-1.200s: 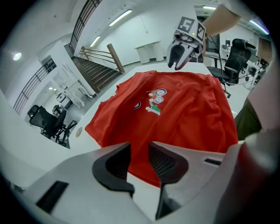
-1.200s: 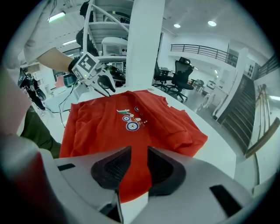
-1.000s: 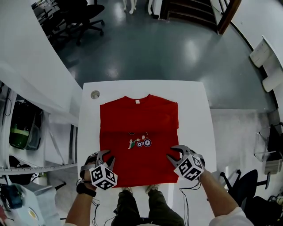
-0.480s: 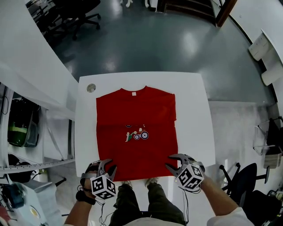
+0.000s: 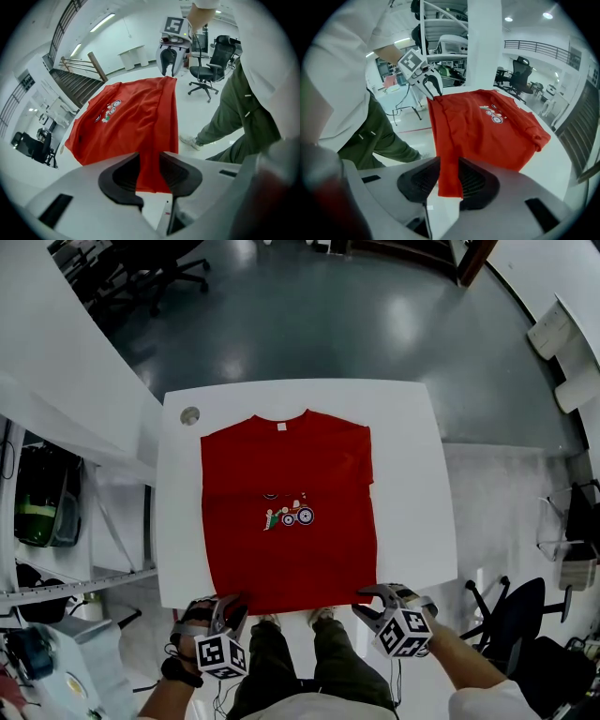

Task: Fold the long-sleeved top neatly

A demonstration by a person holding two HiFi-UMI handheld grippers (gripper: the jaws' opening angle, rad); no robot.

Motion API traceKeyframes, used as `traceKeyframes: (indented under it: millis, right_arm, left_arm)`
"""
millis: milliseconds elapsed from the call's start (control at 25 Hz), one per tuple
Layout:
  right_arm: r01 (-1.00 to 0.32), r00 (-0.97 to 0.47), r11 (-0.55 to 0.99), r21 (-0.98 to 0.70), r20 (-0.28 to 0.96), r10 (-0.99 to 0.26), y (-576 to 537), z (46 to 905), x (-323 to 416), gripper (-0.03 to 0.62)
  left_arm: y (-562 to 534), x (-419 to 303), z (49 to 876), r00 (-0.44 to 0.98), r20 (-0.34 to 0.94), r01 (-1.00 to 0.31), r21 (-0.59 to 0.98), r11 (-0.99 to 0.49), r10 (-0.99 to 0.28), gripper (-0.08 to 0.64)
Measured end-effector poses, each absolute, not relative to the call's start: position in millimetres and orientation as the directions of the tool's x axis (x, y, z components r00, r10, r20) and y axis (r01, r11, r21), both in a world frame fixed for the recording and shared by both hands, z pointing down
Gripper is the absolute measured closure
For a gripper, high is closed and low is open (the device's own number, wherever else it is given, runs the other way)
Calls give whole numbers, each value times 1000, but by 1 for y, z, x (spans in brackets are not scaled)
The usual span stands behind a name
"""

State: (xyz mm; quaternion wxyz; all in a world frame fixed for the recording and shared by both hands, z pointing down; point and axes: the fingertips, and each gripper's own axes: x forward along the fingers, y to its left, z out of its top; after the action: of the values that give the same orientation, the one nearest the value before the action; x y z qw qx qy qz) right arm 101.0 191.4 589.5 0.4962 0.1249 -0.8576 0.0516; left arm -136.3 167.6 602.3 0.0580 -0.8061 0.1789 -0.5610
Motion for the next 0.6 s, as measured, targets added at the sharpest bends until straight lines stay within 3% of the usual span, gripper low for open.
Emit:
traceKeyframes:
  millis: [280, 600]
  right_arm:
    - [-148, -414, 984, 98, 898, -151, 211, 605, 104, 437]
    - [-21, -315, 974, 226, 923, -221, 220, 624, 117, 422]
  left_arm:
    - [190, -139, 605, 312, 885, -121, -323, -939, -345, 425]
    - [214, -161, 637, 210, 923, 11, -333, -943, -323, 388]
